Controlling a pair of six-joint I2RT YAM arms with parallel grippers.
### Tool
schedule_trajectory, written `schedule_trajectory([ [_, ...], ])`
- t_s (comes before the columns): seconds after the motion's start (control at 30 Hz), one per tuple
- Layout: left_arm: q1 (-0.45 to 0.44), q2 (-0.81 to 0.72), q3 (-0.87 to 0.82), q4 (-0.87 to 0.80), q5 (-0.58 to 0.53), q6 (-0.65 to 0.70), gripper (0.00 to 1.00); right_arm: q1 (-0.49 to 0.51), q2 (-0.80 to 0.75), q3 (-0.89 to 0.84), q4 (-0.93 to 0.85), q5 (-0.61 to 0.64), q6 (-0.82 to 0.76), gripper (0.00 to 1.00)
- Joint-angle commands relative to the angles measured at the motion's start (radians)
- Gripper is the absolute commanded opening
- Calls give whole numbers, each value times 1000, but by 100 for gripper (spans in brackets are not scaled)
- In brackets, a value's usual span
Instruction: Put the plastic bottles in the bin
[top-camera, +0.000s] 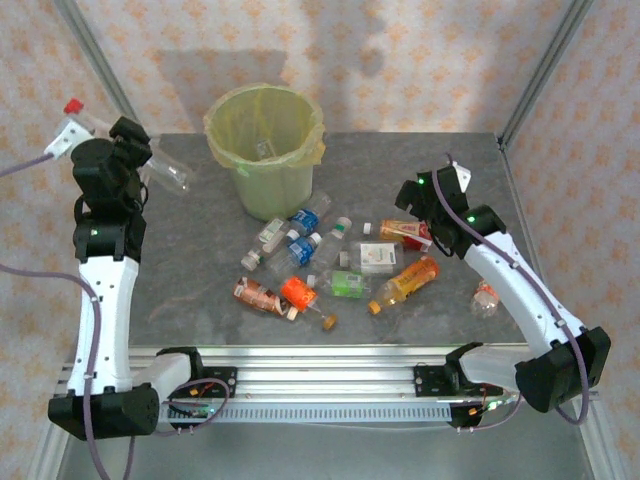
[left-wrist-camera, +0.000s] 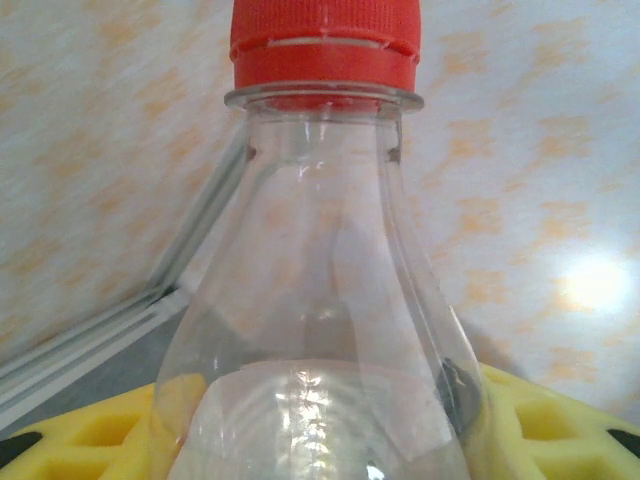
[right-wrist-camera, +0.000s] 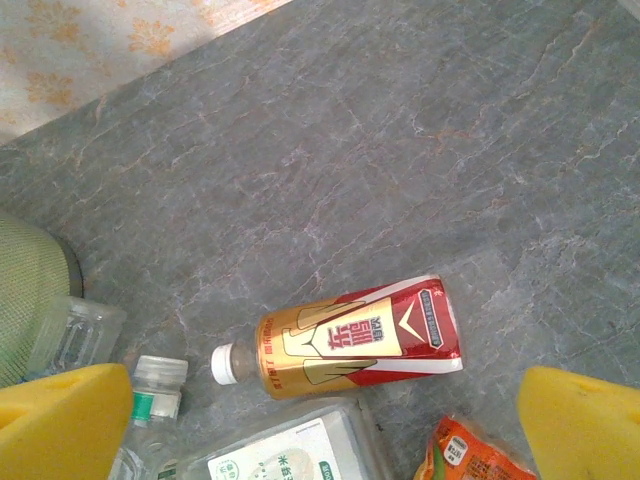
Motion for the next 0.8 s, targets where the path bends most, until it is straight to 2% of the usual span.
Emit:
schedule_trajectory([
  [0.0, -53, 61, 79, 127, -9, 86, 47, -6, -21, -21, 24, -2, 18, 99],
  [0.17, -153, 212, 215, 232, -1, 192, 45, -5, -56, -34, 28, -2, 23, 99],
  [0.43, -275, 521, 523, 254, 41, 360, 45, -7, -71, -45, 32, -10, 33, 99],
  [0.6, -310, 683, 673, 233, 69, 468, 46, -6, -82, -51, 23, 1, 38, 99],
  [0.77, -315, 765, 681, 287, 94, 506, 50, -7, -91, -63, 25, 5, 49, 99],
])
